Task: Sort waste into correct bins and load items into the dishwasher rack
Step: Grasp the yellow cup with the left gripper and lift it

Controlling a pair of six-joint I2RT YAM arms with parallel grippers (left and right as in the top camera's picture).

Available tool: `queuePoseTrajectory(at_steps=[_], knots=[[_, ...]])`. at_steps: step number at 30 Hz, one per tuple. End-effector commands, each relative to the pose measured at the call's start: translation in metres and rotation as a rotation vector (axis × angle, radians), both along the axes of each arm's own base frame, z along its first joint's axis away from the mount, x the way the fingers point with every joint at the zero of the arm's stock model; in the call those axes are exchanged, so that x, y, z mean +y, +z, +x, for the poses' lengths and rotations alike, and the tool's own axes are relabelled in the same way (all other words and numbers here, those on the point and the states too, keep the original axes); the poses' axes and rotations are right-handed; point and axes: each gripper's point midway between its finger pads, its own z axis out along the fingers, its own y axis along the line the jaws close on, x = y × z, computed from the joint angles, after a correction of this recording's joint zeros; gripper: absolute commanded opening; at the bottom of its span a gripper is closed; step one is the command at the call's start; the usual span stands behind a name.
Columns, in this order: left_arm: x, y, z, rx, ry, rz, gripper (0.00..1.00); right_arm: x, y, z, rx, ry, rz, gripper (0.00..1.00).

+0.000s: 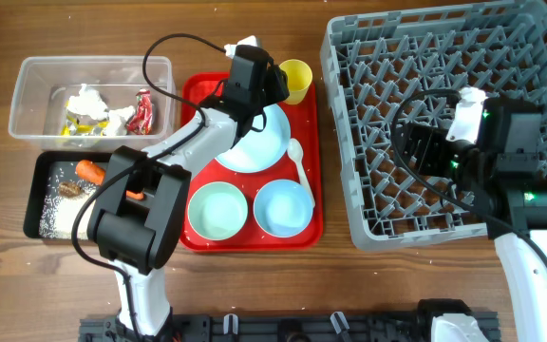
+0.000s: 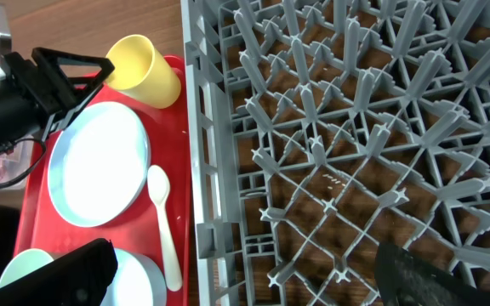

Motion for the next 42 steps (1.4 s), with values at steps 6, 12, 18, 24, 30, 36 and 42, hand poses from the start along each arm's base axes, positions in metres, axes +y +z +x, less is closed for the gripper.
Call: queuePoseTrajectory(at_steps=[6, 12, 18, 24, 30, 36, 42], knots=[[0.001, -0.015, 0.007, 0.001, 0.038, -0.006, 0.47, 0.004, 0.005, 0.002, -0.013, 0.025, 0.003, 1.00], [0.001, -0.019, 0.007, 0.008, 0.038, -0.002, 0.43, 0.004, 0.005, 0.002, -0.013, 0.025, 0.003, 1.00], [0.001, -0.029, 0.007, 0.038, 0.067, -0.027, 0.38, 0.004, 0.005, 0.002, -0.012, 0.025, 0.003, 1.00], [0.001, -0.031, 0.008, 0.037, 0.074, -0.035, 0.22, 0.004, 0.005, 0.002, -0.012, 0.025, 0.003, 1.00], [0.011, -0.021, 0.014, 0.017, 0.087, -0.035, 0.04, 0.004, 0.005, 0.002, -0.013, 0.025, 0.003, 1.00], [0.045, 0.014, 0.019, -0.001, 0.143, -0.044, 0.04, 0.004, 0.004, 0.001, -0.007, 0.025, 0.003, 1.00], [0.083, 0.083, -0.001, -0.003, 0.117, -0.091, 0.04, 0.019, 0.007, -0.003, -0.018, 0.126, 0.036, 0.96]])
